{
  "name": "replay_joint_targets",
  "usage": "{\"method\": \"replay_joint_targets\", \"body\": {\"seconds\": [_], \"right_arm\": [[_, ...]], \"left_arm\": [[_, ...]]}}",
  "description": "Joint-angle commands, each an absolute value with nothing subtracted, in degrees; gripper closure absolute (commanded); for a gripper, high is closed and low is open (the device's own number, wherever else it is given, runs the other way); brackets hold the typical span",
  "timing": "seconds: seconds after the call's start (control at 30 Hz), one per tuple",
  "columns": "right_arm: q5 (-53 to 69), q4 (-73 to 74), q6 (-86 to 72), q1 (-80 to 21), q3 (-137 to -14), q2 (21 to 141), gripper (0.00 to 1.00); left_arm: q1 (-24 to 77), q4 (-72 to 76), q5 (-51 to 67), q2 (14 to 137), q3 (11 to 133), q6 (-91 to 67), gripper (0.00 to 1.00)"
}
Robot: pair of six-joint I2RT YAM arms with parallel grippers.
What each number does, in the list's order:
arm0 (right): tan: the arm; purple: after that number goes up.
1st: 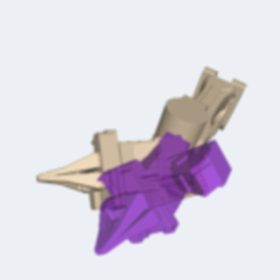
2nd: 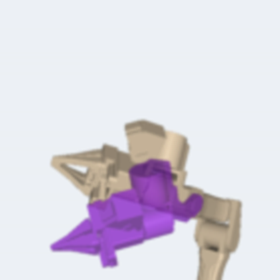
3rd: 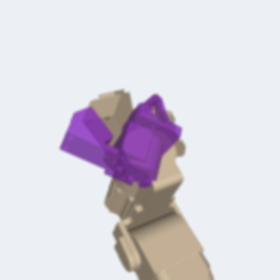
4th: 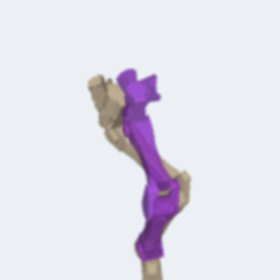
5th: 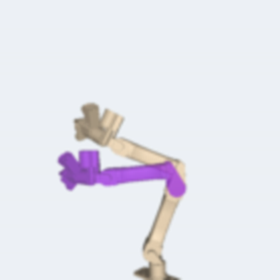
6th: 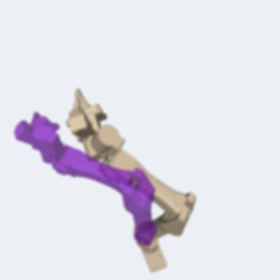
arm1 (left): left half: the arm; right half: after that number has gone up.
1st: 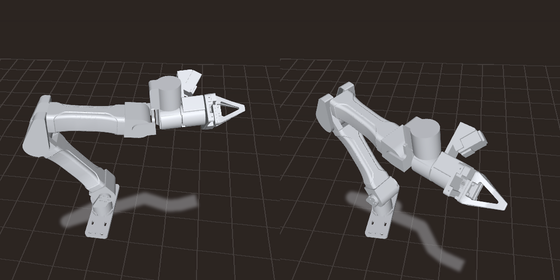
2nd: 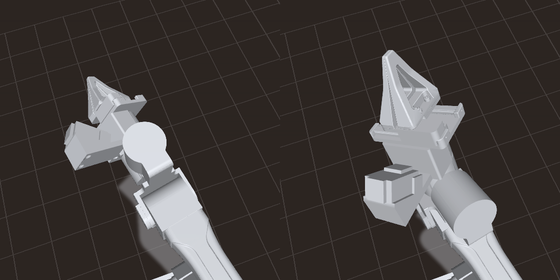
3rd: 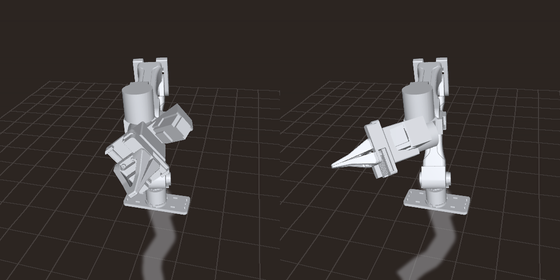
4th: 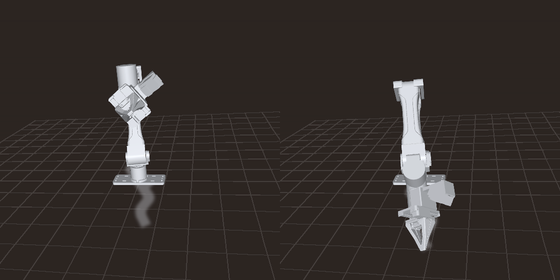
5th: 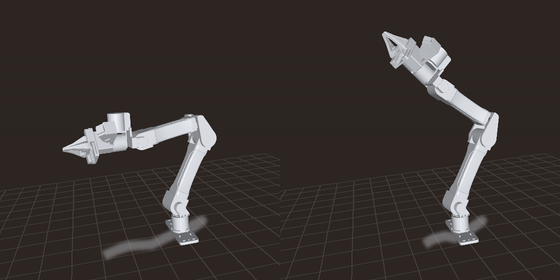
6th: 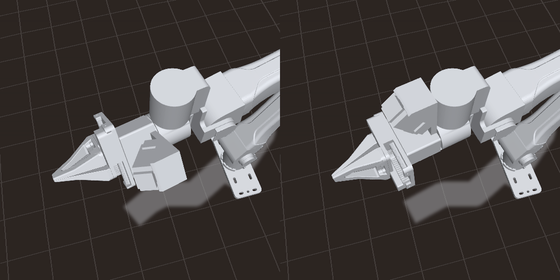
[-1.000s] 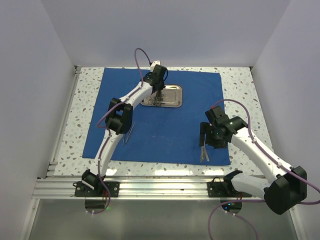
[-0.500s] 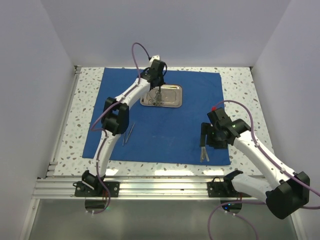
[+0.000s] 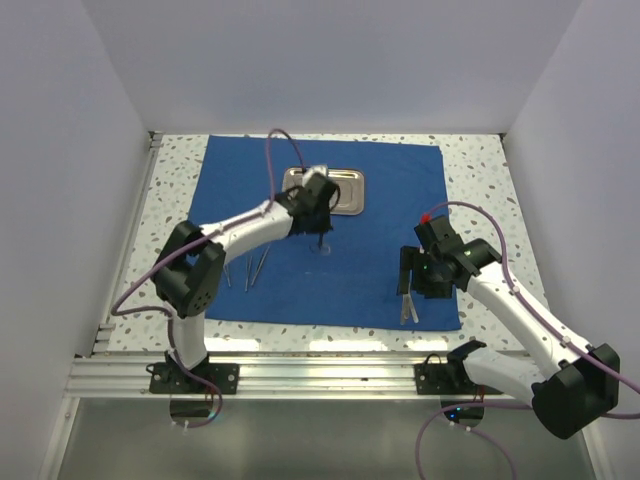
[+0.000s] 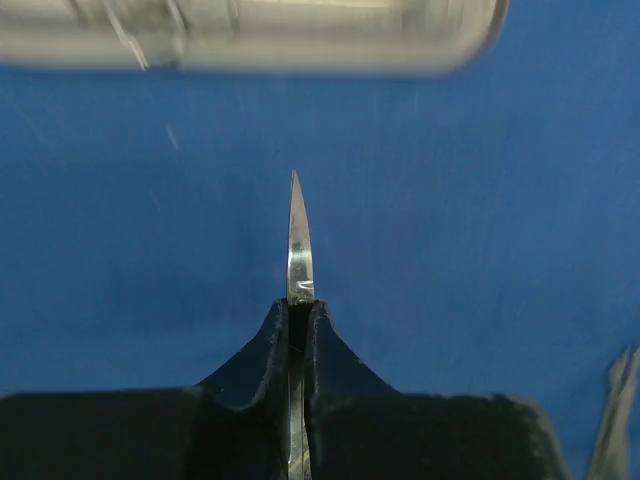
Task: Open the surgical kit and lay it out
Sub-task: Place the medical item in the surgical kit, then pick up the medical item from the container.
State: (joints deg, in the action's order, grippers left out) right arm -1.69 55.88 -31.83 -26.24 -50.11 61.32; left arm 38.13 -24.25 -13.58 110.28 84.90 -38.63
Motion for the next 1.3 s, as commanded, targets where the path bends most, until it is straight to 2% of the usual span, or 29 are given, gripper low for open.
{"method": "replay_joint_targets", "body": {"seconds": [0.0, 0.13, 0.2, 0.27, 0.3, 0.33, 0.43, 0.53, 0.7, 0.87, 1.03, 1.27], "right_arm": [[-0.18, 54.58, -30.50, -26.28, -49.40, 59.94, 0.30], [0.96, 54.32, -30.23, -26.37, -49.22, 60.55, 0.31], [1.05, 54.14, -30.06, -26.28, -49.13, 60.73, 0.31], [1.23, 53.97, -30.15, -26.28, -49.04, 60.91, 0.31], [1.23, 54.05, -29.97, -26.37, -48.96, 60.82, 0.32], [1.32, 54.14, -30.14, -26.37, -48.96, 60.82, 0.31], [0.88, 54.32, -30.15, -26.37, -49.04, 60.65, 0.32], [0.27, 54.67, -30.50, -26.37, -49.22, 60.29, 0.32], [-0.78, 55.11, -31.11, -26.28, -49.48, 60.20, 0.32], [-2.28, 55.46, -31.82, -26.28, -49.92, 61.61, 0.32], [-3.51, 55.55, -32.43, -26.37, -50.45, 63.19, 0.32], [-3.95, 54.58, -32.87, -26.37, -51.24, 67.49, 0.32]], "left_arm": [[43.92, -21.45, -12.48, 104.77, 73.76, -45.95, 1.00], [47.90, -22.76, -12.48, 104.76, 70.84, -48.69, 1.00], [48.52, -22.94, -12.22, 105.38, 71.01, -49.65, 0.94], [48.51, -24.33, -11.87, 106.52, 72.77, -50.10, 0.78], [48.43, -24.95, -11.78, 106.78, 73.73, -50.10, 0.64], [48.51, -25.66, -11.69, 107.48, 75.65, -49.92, 0.44], [48.43, -29.26, -12.13, 108.10, 79.44, -49.49, 0.30], [48.25, -32.77, -15.71, 109.07, 85.05, -46.86, 0.27], [43.26, -36.56, -19.42, 113.11, 95.26, -40.44, 0.27], [34.21, -38.31, -17.58, 121.89, 107.82, -38.33, 0.31], [30.50, -38.32, -17.93, 132.69, 121.78, -32.18, 0.32], [26.99, -30.25, -12.14, 140.09, 126.39, -26.37, 0.30]]}}
